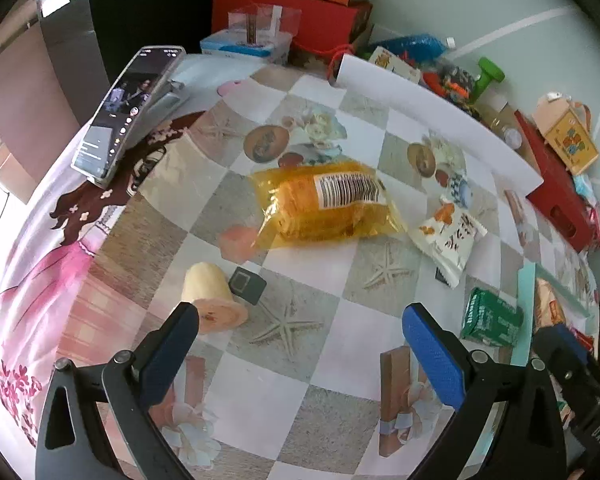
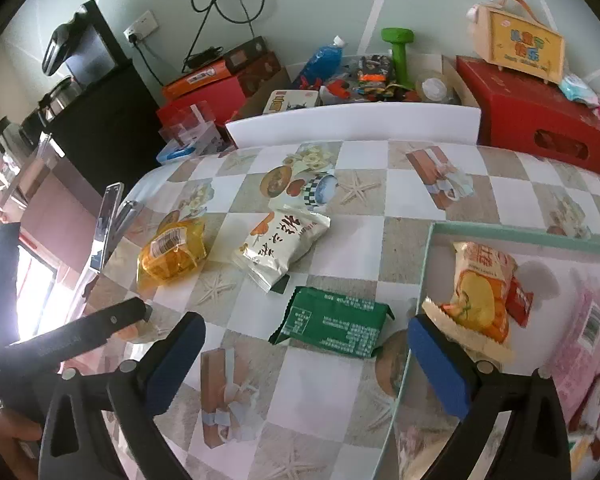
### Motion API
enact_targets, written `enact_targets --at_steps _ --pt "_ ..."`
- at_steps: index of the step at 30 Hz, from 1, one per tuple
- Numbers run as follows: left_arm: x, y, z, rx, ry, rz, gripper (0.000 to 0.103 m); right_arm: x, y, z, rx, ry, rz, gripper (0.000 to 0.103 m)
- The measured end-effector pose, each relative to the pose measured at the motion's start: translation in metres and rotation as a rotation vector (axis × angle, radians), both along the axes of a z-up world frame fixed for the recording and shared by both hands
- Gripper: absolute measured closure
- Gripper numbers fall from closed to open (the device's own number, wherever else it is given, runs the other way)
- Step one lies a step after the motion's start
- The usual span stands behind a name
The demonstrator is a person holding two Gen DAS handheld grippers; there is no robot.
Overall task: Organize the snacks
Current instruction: 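Lower the right tool onto the green pack and close it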
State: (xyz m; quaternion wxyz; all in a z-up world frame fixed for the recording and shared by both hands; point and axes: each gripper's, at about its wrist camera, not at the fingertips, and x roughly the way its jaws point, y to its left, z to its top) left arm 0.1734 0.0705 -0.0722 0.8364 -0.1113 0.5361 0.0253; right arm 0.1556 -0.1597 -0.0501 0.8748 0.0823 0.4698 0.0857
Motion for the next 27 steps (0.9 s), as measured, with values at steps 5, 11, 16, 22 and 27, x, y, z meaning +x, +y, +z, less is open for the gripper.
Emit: enact_targets --at_steps 5,11,16,22,27 --pt "0.005 -0.004 -0.007 -0.008 0.025 -0.023 0.002 0.012 0.004 -0.007 -0.007 0.031 0.037 0.006" --pt "0.008 -0.006 -0.008 -0.015 0.026 -0.044 0.002 0.038 0.019 -0.021 -0.043 0.098 0.072 0.01" --pt "0.009 -0.002 -0.009 -0.026 0.029 -0.031 0.002 0.055 0.033 -0.028 -0.127 0.11 0.114 0.01" --pt "0.009 0.0 -0.009 -0.028 0.031 -0.021 0.002 0.071 0.033 -0.042 -0.13 0.163 0.124 0.01" --pt "0.009 0.0 -0.009 -0.029 0.031 -0.02 0.002 0.058 0.032 -0.048 -0.106 0.188 0.131 0.01"
